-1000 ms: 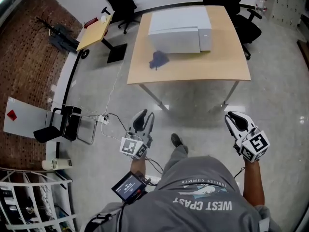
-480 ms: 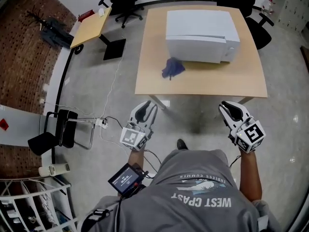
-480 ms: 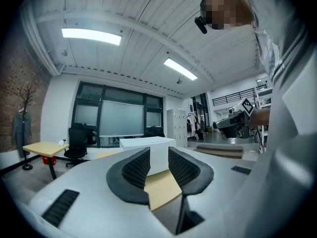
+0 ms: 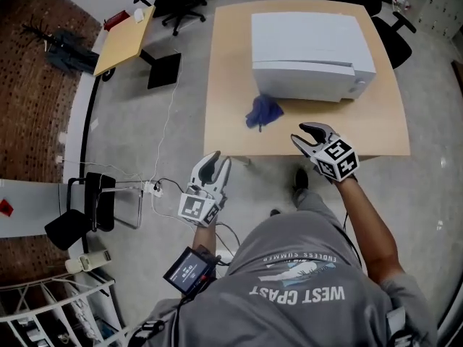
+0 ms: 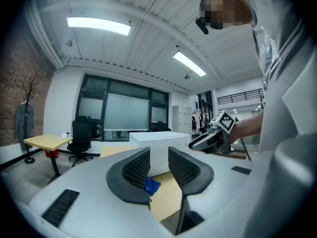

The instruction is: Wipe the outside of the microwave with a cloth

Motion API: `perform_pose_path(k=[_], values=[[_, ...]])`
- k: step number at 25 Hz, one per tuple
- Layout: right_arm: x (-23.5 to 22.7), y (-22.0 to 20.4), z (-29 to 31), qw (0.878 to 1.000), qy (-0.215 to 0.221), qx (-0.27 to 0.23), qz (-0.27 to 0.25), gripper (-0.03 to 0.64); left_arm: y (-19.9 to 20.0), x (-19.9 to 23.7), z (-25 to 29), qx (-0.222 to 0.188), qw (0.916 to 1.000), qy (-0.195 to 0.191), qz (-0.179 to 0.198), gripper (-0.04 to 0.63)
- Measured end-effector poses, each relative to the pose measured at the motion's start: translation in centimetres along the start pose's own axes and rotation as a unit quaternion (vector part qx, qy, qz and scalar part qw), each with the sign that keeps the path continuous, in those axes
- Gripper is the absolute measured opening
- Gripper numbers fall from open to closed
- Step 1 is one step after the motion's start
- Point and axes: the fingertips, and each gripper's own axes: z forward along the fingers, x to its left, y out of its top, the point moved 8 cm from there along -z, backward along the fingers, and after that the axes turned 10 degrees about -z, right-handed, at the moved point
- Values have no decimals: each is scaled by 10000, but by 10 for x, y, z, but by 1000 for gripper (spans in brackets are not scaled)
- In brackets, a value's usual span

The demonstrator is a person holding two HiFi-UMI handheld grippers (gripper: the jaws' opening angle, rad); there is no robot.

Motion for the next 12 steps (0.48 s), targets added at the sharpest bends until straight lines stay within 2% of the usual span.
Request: perform_pose_path(k=[5, 9, 12], values=[[-58, -52, 134, 9936, 255, 969, 521, 178, 15, 21, 30, 1, 9981, 610, -47, 129], [-87, -83, 219, 9824, 19, 1361, 1278, 207, 24, 33, 41, -11, 9940, 1089, -18, 129], [-97, -102, 267, 9693, -305, 1810, 1636, 244, 16, 48, 34, 162, 9891, 1458, -154, 129]])
